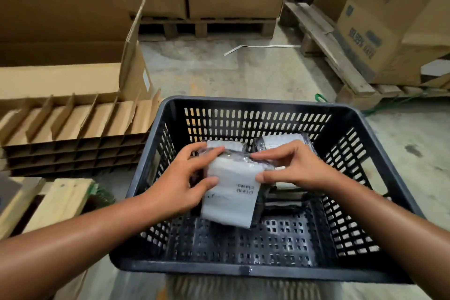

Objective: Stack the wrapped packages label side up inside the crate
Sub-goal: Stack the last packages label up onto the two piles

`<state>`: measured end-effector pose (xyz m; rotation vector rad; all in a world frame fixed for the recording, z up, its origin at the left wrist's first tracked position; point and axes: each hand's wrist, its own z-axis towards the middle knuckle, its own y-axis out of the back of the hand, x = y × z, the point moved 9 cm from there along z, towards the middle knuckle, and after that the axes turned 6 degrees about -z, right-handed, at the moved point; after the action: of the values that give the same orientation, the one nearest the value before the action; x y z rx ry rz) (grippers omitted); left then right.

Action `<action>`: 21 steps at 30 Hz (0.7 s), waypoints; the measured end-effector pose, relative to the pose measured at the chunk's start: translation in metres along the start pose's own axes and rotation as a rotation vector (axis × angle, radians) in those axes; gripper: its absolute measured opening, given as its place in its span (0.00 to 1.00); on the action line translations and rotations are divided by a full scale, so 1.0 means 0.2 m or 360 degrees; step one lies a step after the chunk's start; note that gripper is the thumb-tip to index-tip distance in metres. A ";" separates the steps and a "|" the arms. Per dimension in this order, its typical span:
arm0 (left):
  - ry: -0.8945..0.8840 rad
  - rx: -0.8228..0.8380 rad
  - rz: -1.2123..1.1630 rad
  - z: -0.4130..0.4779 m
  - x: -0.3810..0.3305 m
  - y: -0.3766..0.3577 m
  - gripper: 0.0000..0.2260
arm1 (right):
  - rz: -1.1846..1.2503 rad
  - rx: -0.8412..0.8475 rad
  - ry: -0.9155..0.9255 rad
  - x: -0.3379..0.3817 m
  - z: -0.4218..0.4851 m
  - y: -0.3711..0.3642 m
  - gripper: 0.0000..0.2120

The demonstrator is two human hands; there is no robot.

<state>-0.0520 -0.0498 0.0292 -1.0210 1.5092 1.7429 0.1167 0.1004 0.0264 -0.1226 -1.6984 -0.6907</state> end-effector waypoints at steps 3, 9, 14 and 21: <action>-0.0001 -0.0051 -0.0241 0.09 -0.05 0.02 0.37 | 0.0328 -0.0124 -0.0078 0.05 0.03 0.13 0.20; 0.0180 -0.0165 -0.0530 0.23 0.01 0.05 0.39 | -0.0059 -0.0337 -0.0080 0.09 0.16 0.19 0.17; 0.0375 -0.0268 -0.0370 0.25 0.16 0.09 0.36 | -0.0826 -0.0111 -0.0095 0.03 0.25 -0.08 0.62; 0.0766 0.0054 0.0189 0.30 0.32 -0.01 0.34 | -0.1071 0.0289 -0.0237 -0.15 0.26 -0.31 0.75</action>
<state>-0.0933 0.0074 -0.0227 -1.4310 1.9168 1.6131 0.0516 0.0838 -0.0286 0.5624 -1.9456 -1.0286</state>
